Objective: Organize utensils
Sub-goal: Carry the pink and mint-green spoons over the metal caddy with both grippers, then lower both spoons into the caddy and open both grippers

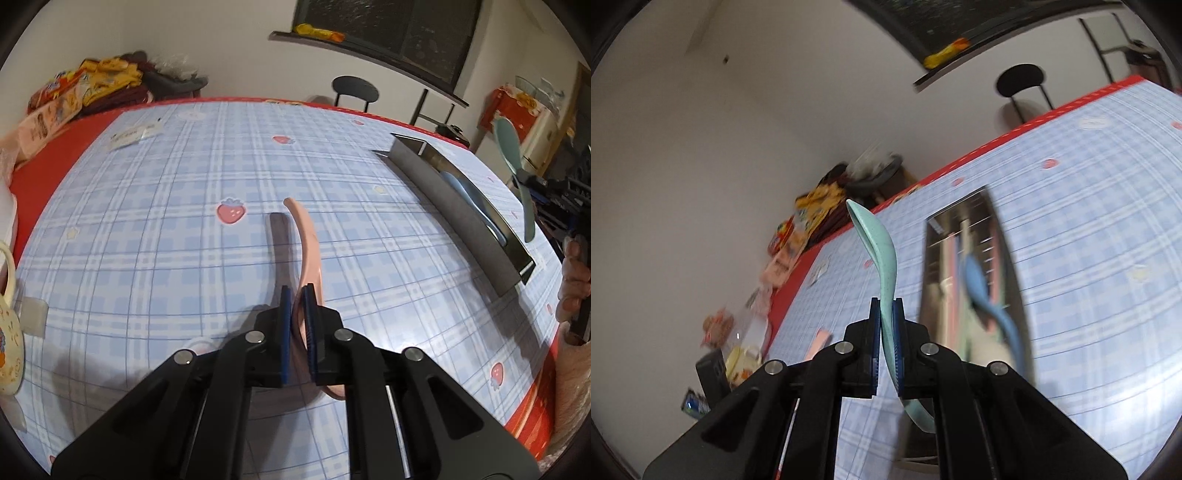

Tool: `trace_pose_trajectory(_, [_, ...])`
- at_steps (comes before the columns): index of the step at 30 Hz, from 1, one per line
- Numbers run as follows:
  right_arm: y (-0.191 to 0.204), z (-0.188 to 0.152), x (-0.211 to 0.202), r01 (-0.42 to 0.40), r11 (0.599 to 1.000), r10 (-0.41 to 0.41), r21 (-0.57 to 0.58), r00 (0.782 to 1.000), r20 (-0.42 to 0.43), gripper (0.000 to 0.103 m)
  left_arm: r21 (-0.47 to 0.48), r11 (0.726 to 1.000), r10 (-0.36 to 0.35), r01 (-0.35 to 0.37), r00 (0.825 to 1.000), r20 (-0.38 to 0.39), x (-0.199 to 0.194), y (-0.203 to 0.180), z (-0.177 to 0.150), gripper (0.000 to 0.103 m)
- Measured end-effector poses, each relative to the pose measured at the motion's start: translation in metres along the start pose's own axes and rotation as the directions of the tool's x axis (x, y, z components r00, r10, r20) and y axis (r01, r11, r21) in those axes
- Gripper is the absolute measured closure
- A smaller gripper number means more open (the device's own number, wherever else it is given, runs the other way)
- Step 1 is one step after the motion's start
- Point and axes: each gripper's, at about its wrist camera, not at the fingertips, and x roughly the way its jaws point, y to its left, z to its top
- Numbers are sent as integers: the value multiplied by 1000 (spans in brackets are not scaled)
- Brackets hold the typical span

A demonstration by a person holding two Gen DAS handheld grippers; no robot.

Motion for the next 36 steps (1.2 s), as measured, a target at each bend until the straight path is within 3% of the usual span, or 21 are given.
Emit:
trace_pose_trajectory(3, [-6,0,3,77,997,-77,-14,997,-1,96,-38,999,-8,8,1000,9,-5,3,4,92])
trace_pose_trajectory(8, [-11,-5,14,111,994,-111,-6,993,-37,96,-43,998,-39,41,999,32,-9,-16,15,92])
trace_pose_trajectory(15, [-20,-3,12,171,985,-171,2,985,-17,96,-35,992,-121,123,991,65,-6,-56,36,92])
trace_pose_trajectory(23, [-21,-3,13,194,981,-194,-3,981,-24,96,0,977,-215,215,974,68,12,-121,57,92])
trace_pose_trajectory(28, [-24,-1,13,205,979,-205,-2,978,-29,96,-44,958,-279,282,959,54,29,-149,66,92])
trace_pose_trajectory(36, [-27,-2,18,222,975,-222,-1,974,-48,96,-118,945,-301,304,953,42,56,-181,78,92])
